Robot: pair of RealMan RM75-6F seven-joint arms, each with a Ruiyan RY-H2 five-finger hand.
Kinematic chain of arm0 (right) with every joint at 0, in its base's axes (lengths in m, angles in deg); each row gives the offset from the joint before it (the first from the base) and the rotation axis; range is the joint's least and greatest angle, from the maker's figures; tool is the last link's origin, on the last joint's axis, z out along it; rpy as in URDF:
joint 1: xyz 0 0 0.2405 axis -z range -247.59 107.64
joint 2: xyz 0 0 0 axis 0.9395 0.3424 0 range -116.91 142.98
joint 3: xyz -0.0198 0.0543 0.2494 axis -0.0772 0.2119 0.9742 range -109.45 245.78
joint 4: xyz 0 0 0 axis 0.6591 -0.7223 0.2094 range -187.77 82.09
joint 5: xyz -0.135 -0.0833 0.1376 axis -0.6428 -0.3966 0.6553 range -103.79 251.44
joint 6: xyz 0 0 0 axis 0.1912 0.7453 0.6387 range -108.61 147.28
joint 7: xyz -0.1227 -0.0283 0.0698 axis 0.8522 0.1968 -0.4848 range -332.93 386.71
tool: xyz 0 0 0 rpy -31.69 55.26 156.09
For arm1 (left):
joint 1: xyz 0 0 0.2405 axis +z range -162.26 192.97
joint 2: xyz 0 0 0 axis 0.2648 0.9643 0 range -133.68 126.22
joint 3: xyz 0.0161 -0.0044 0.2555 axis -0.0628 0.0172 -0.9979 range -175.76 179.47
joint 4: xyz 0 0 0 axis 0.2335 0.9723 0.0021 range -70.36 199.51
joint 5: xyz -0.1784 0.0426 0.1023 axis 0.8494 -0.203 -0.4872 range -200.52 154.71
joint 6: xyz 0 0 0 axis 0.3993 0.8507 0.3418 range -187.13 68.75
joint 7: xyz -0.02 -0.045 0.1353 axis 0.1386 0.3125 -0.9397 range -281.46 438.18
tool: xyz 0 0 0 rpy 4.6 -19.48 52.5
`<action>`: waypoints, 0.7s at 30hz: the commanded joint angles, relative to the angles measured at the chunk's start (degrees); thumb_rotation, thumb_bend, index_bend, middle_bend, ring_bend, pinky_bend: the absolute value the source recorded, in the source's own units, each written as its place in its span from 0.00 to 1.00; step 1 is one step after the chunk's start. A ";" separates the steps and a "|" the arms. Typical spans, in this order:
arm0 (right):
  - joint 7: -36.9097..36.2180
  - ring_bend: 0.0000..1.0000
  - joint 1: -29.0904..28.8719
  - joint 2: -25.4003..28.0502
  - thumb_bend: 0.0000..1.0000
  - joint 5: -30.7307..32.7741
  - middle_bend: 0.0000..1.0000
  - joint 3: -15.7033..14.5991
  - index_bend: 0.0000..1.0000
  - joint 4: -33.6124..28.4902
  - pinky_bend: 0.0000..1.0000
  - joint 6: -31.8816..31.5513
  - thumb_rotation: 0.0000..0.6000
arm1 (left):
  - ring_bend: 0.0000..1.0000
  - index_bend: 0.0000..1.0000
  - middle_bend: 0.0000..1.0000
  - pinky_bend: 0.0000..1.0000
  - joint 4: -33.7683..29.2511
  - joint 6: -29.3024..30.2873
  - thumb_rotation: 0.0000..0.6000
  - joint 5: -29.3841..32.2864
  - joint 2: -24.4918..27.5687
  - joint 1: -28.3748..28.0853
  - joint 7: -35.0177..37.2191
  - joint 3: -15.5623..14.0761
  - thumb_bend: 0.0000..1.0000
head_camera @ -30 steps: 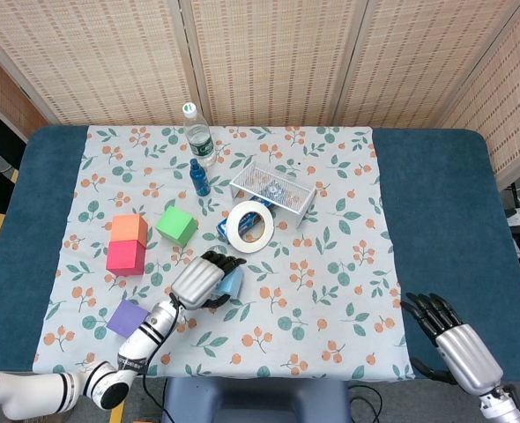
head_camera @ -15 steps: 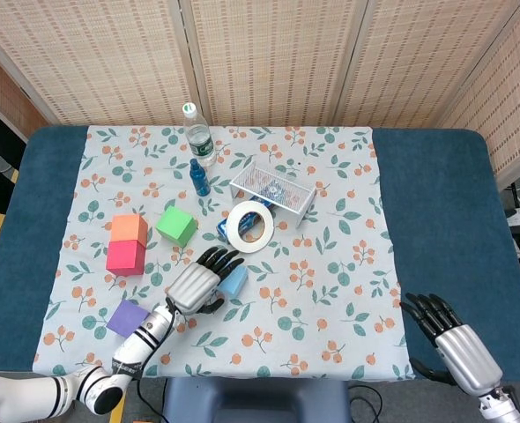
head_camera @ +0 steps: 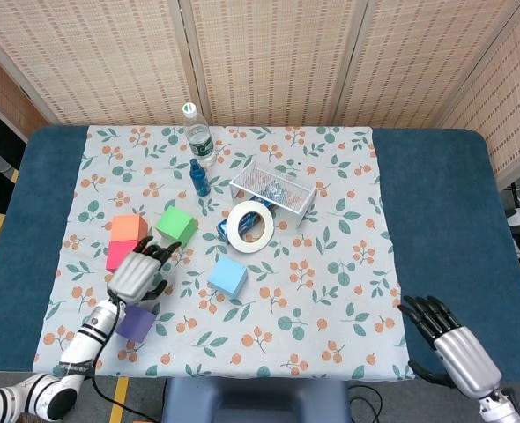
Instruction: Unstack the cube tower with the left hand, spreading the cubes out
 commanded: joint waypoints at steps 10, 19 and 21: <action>0.10 0.00 -0.17 -0.02 0.17 0.60 0.00 0.13 0.00 -0.08 0.00 0.61 1.00 | 0.25 0.09 0.28 0.09 7.72 1.36 1.00 -0.47 -2.01 2.93 0.27 -1.59 0.43; -0.24 0.00 -0.31 0.09 0.17 0.49 0.00 -0.07 0.00 -0.20 0.00 0.87 1.00 | 0.30 0.10 0.30 0.10 6.16 6.11 1.00 -1.28 0.68 6.50 -1.41 -2.15 0.43; -0.24 0.00 -0.27 0.14 0.17 0.49 0.00 -0.05 0.00 -0.25 0.00 0.73 1.00 | 0.31 0.10 0.31 0.11 5.90 6.68 1.00 -0.66 1.58 7.50 -1.14 -2.16 0.43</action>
